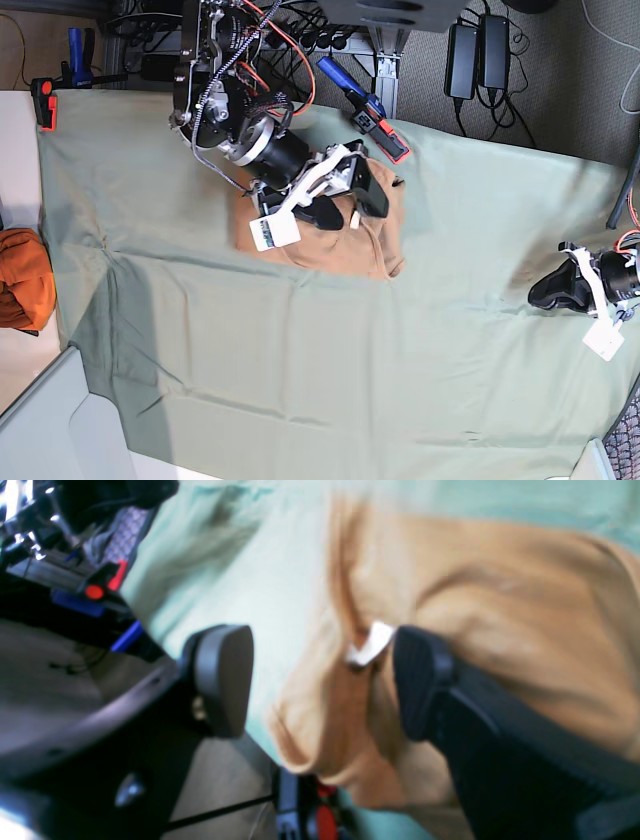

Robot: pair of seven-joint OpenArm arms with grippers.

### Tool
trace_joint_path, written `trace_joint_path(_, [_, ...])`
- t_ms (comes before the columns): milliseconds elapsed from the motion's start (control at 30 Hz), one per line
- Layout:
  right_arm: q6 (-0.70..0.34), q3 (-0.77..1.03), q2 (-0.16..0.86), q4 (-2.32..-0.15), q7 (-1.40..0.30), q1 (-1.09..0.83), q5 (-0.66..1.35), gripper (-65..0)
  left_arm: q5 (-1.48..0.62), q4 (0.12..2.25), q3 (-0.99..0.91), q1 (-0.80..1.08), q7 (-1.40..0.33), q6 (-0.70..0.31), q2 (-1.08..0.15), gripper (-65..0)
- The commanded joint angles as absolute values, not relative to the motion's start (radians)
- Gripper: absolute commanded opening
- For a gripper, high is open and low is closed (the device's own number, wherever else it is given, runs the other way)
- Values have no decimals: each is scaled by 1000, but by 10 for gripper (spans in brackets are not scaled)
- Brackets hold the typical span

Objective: Fold the T-shirt properly
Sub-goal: 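Lift the collar end with the right gripper and fold it over the hem fold, then press the folded bundle with both grippers to square its edges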

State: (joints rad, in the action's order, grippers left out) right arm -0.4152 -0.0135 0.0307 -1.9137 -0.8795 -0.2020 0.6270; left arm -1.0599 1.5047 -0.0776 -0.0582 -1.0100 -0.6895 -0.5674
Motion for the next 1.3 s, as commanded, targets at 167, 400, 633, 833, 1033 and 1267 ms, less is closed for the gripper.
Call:
trace_joint_path(167, [-550,-107,30,-1931,-853,-194,643,-215,-1082,1520,-84,-75,-993,-698,-585,-626])
trace_joint_path(400, [-550,-107,30,-1984,-805,-171,643,-216,-1158,1534,-84,-75,-1008,-698,-584,-626])
trace_joint_path(633, [-550,75,31,-2006,-765,-64,577,-237,-1146,1669,-15,-65,-1040,-698,-585,-650])
trace_joint_path(833, [-548,246,60,-1935,-730,44,433,-650,-956,1844,253,-10,-990,-698,-584,-650])
trace_joint_path(1033, [-547,275,145,-1695,-713,140,434,-650,-793,1892,438,1,-941,-698,-548,-650])
trace_joint_path(1267, [-548,270,166,-1451,-710,243,433,-650,-786,1891,466,3,-939,-698,-463,-650])
